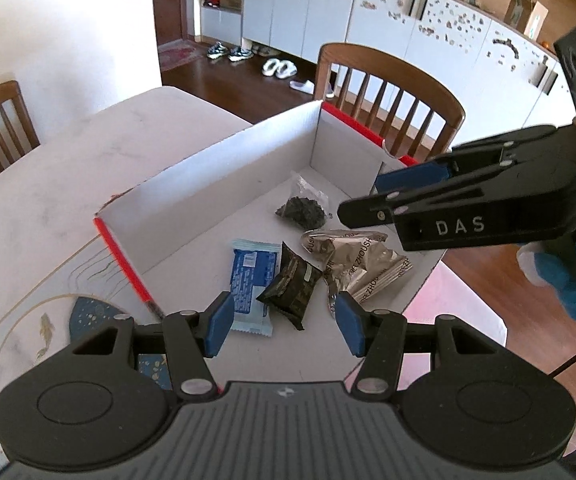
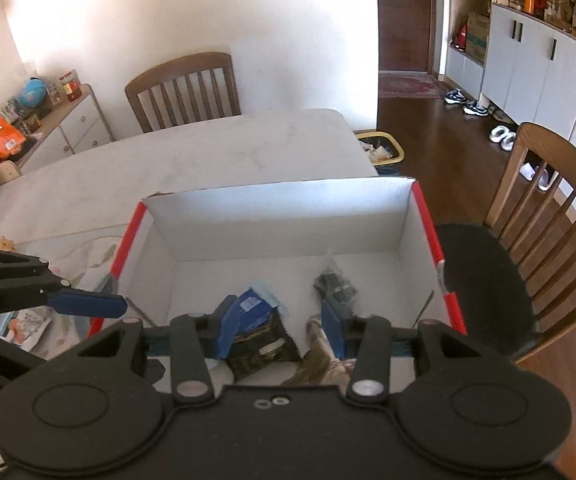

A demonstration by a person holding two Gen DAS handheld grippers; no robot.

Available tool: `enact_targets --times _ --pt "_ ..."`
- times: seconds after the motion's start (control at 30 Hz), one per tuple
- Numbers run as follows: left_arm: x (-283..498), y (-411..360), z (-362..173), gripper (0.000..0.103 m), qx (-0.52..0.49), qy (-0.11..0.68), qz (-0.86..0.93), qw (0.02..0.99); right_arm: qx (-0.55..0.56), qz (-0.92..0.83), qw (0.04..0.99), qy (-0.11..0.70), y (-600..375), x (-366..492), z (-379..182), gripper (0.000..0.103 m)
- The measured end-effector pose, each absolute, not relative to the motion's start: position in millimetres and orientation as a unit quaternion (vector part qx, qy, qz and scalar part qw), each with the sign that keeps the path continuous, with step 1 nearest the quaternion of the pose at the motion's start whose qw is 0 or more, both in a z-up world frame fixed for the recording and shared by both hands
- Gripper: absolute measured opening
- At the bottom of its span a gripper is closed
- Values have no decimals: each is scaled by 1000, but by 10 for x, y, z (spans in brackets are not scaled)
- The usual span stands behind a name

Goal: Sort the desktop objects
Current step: 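Withdraw both grippers up out of the box back over the table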

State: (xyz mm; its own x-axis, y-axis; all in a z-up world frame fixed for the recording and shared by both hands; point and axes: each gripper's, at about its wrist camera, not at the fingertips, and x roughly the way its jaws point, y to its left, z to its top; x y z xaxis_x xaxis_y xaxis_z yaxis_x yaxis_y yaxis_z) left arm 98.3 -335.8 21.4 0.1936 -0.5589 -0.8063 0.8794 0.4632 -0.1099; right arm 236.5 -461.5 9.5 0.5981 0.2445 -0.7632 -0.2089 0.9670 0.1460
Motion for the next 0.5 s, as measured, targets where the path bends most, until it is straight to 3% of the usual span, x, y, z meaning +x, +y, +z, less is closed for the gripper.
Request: enact_targets --times 0.4,0.5 --pt "841 -2966 321 54 165 401 -469 770 20 134 894 427 -4548 2136 80 46" --pt "820 -2897 329 54 165 396 -468 772 24 132 895 425 -4518 2073 82 53"
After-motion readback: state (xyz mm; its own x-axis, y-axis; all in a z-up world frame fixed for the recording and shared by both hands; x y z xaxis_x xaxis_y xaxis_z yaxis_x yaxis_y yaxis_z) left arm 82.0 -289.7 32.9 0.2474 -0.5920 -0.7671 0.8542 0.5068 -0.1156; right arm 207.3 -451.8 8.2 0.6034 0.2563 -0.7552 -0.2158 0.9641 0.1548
